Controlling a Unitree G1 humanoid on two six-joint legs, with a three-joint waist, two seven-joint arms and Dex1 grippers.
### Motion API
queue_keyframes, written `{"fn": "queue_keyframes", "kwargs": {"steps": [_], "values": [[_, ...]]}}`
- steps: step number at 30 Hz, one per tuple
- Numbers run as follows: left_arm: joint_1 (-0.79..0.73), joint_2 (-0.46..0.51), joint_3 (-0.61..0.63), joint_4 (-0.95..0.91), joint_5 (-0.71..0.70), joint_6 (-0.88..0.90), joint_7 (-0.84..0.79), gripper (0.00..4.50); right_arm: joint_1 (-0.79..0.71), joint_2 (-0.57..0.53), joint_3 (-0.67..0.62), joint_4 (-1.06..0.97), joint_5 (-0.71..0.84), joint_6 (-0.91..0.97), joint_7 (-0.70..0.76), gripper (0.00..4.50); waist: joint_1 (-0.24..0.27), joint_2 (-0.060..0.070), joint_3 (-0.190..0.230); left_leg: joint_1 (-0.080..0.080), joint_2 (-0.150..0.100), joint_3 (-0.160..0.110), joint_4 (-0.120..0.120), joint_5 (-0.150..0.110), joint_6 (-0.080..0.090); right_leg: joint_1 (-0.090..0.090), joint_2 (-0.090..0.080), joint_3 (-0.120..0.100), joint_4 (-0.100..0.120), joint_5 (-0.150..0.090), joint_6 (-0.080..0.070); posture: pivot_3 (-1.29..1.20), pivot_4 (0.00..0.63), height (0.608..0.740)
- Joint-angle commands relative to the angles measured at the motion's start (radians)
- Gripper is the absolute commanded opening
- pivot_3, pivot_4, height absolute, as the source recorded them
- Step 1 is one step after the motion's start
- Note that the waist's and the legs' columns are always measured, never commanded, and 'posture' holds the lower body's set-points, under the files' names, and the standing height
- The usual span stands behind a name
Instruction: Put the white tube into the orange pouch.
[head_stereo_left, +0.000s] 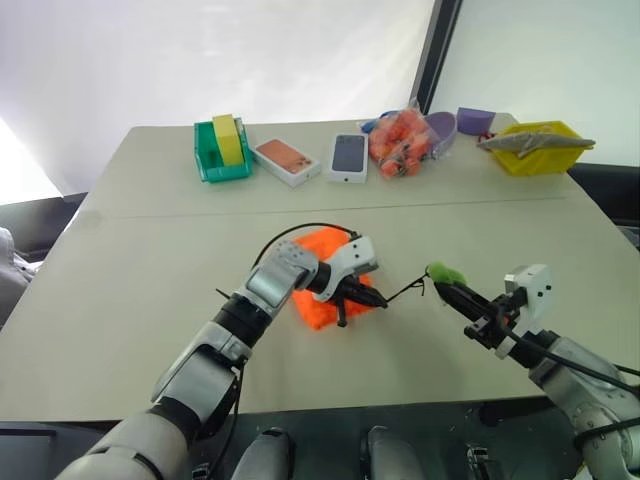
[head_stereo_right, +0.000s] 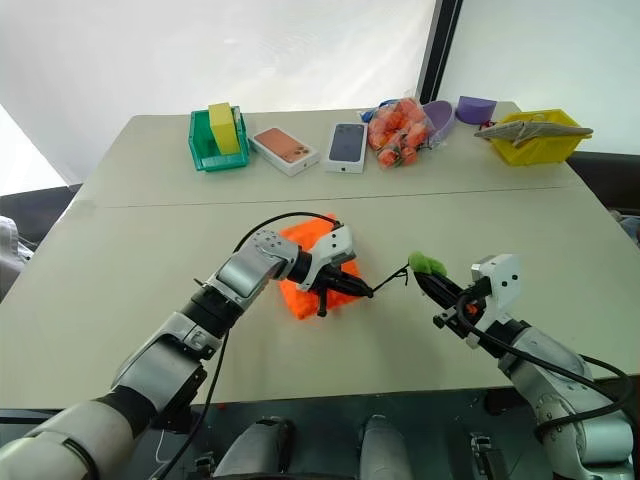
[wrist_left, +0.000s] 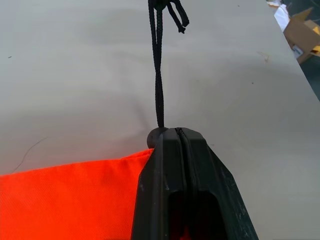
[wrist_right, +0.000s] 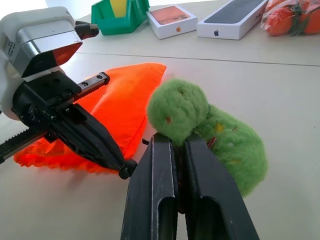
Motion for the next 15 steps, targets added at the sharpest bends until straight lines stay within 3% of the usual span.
{"fn": "queue_keyframes", "kwargs": {"steps": [1,4,7,11,15], "values": [[-0.007,0.003,0.009,-0.031,-0.008,-0.023,-0.005,0.06,0.003,-0.002,-0.013,-0.023,-0.001,-0.031,0.007,0.00,0.000,0.000,0.000,0.000,0.000,0.000,0.000,0.000,0.000,0.000,0.000,0.000,0.000,0.000,0.000,0.00,0.150,0.740],[-0.010,0.002,0.025,-0.025,-0.019,-0.045,-0.006,0.06,0.005,-0.003,-0.017,-0.024,-0.001,-0.032,0.010,0.00,0.000,0.000,0.000,0.000,0.000,0.000,0.000,0.000,0.000,0.000,0.000,0.000,0.000,0.000,0.000,0.00,0.150,0.740],[-0.014,0.001,0.043,-0.033,-0.035,-0.044,-0.004,0.81,0.008,-0.005,-0.026,-0.029,0.006,-0.031,0.013,0.00,0.000,0.000,0.000,0.000,0.000,0.000,0.000,0.000,0.000,0.000,0.000,0.000,0.000,0.000,0.000,0.00,0.150,0.740],[-0.050,-0.023,0.075,-0.015,-0.049,-0.019,0.035,2.72,0.013,-0.012,-0.049,-0.050,0.033,-0.023,0.020,0.00,0.001,0.000,0.000,0.000,0.000,0.000,0.000,0.000,0.000,0.000,0.000,0.000,0.000,0.000,0.000,0.00,0.150,0.740],[-0.063,-0.020,0.059,-0.020,-0.039,-0.026,0.013,2.72,0.017,-0.022,-0.066,-0.064,0.052,-0.021,0.019,0.00,0.001,0.000,0.000,0.000,0.000,0.000,0.000,0.000,0.000,0.000,0.000,0.000,0.000,0.000,0.000,0.00,0.150,0.740]]}}
